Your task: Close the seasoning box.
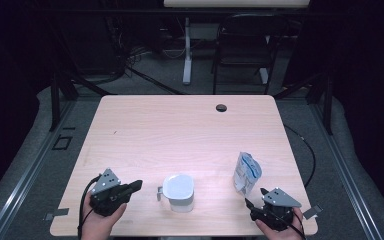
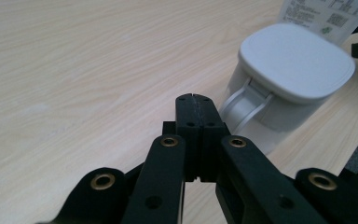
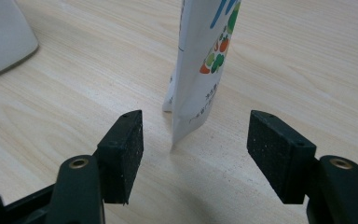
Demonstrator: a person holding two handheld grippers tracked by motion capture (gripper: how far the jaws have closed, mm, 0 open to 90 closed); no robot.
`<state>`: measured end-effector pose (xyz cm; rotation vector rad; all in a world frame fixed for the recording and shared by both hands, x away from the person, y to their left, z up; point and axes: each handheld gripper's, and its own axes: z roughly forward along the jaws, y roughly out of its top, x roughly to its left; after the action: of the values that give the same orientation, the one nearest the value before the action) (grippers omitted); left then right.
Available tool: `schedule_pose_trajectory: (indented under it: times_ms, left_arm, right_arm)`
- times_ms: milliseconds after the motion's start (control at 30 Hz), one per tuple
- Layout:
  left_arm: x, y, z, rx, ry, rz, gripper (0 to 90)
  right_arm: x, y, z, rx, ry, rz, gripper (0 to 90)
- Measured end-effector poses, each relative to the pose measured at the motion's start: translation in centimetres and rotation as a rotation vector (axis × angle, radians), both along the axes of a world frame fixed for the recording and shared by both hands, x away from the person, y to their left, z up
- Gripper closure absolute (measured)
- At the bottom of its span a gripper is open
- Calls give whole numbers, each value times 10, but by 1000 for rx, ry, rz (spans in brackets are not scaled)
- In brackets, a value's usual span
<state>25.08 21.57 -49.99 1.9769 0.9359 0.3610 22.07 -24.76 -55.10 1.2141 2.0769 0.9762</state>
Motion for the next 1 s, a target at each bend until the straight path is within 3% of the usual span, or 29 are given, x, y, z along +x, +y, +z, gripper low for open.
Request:
schedule_pose_trajectory:
  times_ms: [267,400,500,767,1000]
  left_arm:
    - [-3,31,-25,-6,46,56,900]
    - [-4,48,-39,-10,71,108,900]
    - [-2,57,-42,4,74,132,900]
    - [3,72,-49,-21,92,196,886]
    - [5,82,-52,-17,103,256,851]
  right_arm:
    - [0,2,-1,8,3,1,361]
    - [0,3,-1,1,1,3,362]
    - [0,3,-1,-1,2,4,362]
    - [0,4,-2,-10,-3,6,370]
    - [0,6,-4,-3,-1,9,374]
